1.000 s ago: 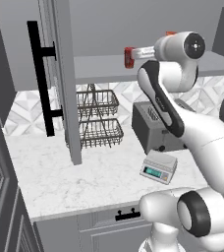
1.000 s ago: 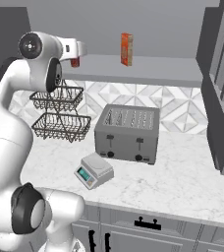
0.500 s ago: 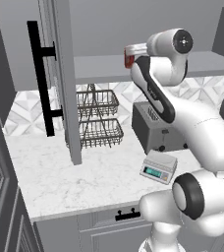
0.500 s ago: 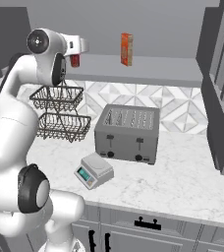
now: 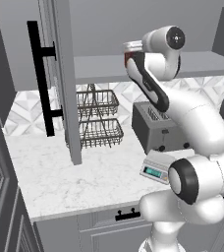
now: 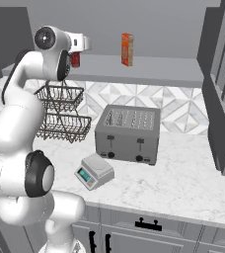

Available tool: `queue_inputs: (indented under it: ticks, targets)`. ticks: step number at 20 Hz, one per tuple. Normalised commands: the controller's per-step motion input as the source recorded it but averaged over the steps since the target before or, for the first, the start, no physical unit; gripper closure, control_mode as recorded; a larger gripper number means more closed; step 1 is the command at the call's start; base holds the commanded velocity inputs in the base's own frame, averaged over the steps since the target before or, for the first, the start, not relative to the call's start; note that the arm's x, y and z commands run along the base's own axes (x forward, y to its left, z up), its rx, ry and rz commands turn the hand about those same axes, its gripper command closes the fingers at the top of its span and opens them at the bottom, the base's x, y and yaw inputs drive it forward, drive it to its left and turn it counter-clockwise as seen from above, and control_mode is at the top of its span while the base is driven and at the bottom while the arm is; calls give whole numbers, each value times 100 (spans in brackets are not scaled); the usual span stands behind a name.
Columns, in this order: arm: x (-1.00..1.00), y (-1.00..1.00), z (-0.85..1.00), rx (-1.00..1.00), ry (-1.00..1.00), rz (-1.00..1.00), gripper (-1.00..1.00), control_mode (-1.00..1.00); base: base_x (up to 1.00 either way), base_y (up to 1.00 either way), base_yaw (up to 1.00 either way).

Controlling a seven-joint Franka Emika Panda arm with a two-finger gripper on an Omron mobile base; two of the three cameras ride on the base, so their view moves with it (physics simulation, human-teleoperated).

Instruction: Pick the yogurt and place it on the digital scale for weighing, and close the cabinet.

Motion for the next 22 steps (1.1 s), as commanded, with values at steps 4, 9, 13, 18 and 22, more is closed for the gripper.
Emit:
queue_inputs:
  ticks: [4, 9, 13, 18, 22]
  targets:
    - [14, 1, 0, 0, 1, 0, -100, -100, 0, 0, 0]
    - [11, 13, -2, -1, 2, 0, -100, -100, 0, 0, 0]
    - [23, 19, -1, -2, 1, 0, -100, -100, 0, 0, 0]
    - [21, 2, -3, 0, 4, 0, -100, -100, 0, 0, 0]
    - [16, 6, -16, 0, 1, 0, -100, -100, 0, 0, 0]
